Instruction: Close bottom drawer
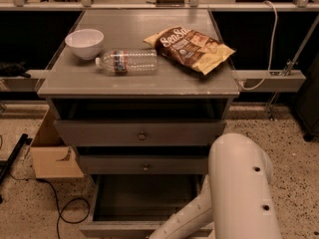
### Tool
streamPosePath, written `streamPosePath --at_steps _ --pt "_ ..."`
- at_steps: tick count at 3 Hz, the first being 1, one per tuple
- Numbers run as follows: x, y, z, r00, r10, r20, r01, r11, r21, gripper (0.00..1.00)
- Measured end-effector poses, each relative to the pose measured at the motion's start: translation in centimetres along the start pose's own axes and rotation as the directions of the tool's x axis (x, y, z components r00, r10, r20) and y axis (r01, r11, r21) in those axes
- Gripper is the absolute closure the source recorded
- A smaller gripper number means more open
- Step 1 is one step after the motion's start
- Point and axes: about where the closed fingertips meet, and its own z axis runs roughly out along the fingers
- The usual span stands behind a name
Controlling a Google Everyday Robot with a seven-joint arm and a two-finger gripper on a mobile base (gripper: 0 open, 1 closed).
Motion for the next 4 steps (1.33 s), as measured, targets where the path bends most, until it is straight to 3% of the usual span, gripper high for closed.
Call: streamPosePath --at_steps 1,2,3,4 --pt "0.0 -0.2 0.5 0.999 -0.031 -0.013 0.032 0.9985 0.045 0.0" --pt "0.0 -0.1 0.7 0.998 -0.053 -0.02 0.054 0.9969 0.057 0.0" --pt "0.2 -0.7 1.1 0.993 -0.117 -0.024 0.118 0.9916 0.052 0.0" --pt "0.6 -1.3 1.6 0.972 -0.229 -0.06 0.234 0.9677 0.094 0.0"
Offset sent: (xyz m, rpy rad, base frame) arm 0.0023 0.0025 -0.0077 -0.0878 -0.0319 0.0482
